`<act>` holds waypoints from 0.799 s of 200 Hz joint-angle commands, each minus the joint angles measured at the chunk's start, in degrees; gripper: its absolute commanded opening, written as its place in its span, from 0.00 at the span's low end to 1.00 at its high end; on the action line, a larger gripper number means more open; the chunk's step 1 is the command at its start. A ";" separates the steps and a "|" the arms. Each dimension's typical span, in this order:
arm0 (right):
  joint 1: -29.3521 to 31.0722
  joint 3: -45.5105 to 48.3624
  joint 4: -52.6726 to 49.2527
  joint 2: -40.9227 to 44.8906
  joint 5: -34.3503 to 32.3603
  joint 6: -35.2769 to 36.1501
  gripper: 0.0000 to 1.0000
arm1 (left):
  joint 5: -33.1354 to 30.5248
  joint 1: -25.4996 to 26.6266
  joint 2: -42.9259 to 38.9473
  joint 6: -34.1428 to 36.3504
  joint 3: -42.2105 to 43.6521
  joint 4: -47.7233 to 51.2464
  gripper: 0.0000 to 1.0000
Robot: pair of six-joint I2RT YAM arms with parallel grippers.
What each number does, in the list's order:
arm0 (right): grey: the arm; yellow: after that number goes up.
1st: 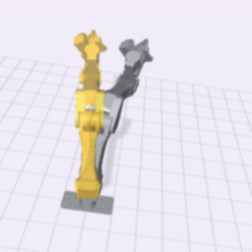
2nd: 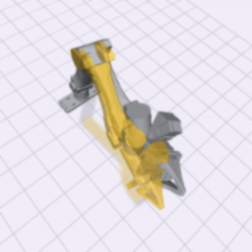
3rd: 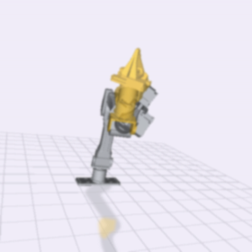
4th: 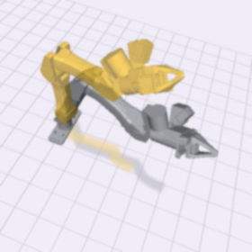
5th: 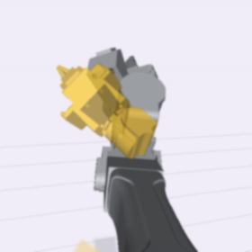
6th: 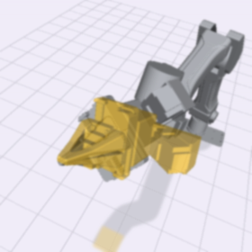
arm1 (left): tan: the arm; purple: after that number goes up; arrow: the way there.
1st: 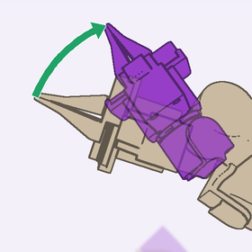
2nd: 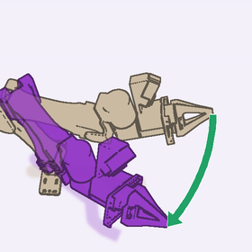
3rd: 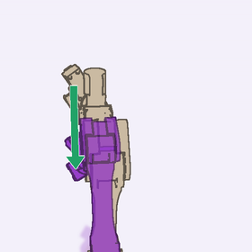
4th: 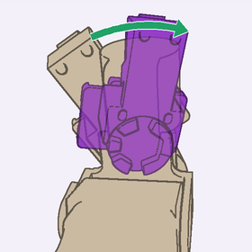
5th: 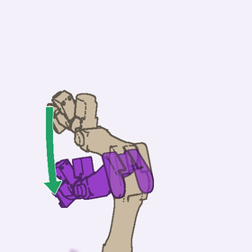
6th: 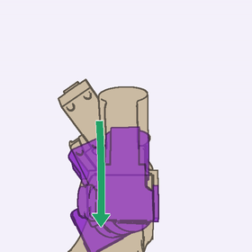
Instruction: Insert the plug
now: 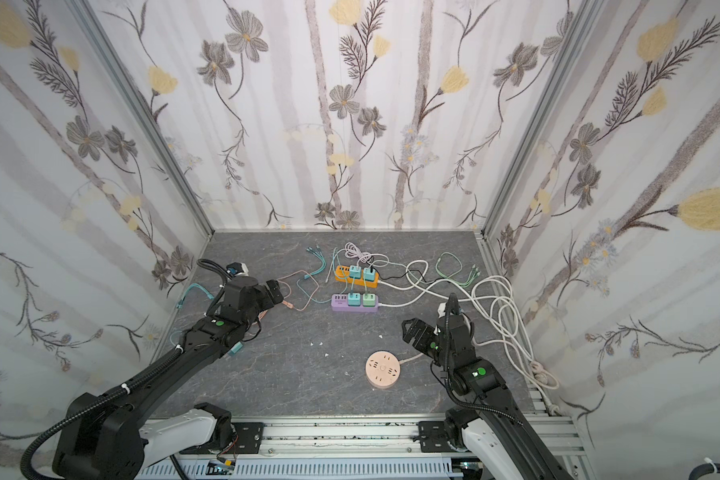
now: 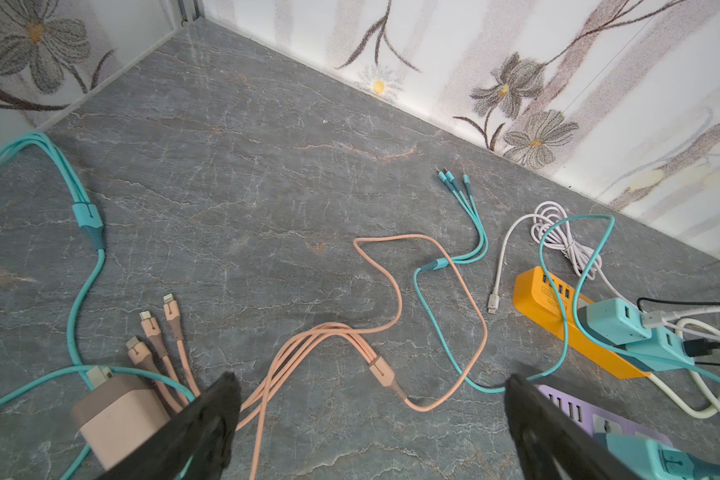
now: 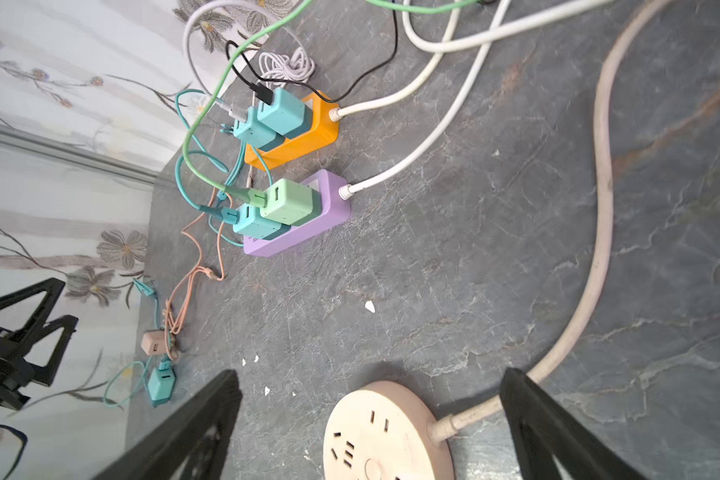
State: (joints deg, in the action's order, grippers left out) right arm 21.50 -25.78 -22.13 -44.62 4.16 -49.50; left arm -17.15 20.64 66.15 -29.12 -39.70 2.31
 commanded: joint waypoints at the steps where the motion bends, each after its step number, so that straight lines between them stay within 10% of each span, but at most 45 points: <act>1: -0.82 3.25 3.45 2.32 5.87 -9.30 0.99 | -0.67 -0.07 -0.50 -1.02 0.38 0.84 1.00; 160: 4.30 8.89 9.51 -14.29 26.64 -11.28 0.99 | 3.11 2.13 3.82 -0.26 -3.59 7.57 1.00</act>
State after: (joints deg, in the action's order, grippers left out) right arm 22.72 -15.33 -16.51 -55.22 28.14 -61.32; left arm -15.22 21.08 68.73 -29.15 -41.76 6.31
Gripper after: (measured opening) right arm 0.994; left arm 0.997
